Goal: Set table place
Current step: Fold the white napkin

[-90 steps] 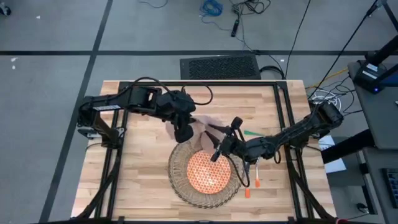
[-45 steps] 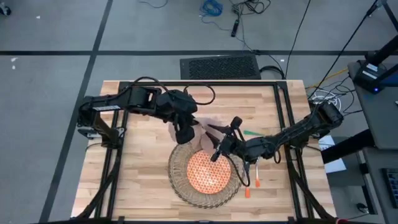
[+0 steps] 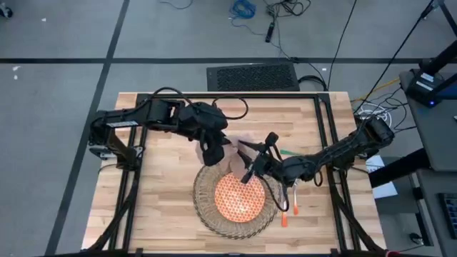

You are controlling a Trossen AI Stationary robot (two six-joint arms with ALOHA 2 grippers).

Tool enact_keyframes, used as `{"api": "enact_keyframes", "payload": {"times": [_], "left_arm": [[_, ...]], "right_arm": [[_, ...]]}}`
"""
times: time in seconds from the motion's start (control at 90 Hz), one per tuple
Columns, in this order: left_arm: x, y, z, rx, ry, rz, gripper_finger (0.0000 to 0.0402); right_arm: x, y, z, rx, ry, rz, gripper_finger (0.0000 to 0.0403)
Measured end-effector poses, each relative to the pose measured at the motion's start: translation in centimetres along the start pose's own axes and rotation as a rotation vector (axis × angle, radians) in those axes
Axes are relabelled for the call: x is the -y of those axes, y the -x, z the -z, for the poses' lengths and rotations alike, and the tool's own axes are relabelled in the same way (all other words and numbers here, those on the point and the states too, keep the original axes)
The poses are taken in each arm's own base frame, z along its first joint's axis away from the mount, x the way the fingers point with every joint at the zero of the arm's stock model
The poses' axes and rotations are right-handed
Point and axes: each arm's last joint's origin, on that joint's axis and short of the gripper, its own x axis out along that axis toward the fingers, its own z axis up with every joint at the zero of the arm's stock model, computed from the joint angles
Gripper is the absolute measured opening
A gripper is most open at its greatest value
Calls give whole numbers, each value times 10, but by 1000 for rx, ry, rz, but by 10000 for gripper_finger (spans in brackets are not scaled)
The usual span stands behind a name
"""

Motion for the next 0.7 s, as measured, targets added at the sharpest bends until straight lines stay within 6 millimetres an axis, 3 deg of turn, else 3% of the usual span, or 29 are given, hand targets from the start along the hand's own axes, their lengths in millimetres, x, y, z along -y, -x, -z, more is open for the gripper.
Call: {"api": "enact_keyframes", "payload": {"times": [0.4, 0.7], "left_arm": [[3, 0, -5, 39, 3, 51, 0], [2, 0, -4, 30, -9, 43, 0]], "right_arm": [[2, -6, 0, 61, -16, -72, 14], [2, -6, 1, 47, -14, -59, 0]]}}
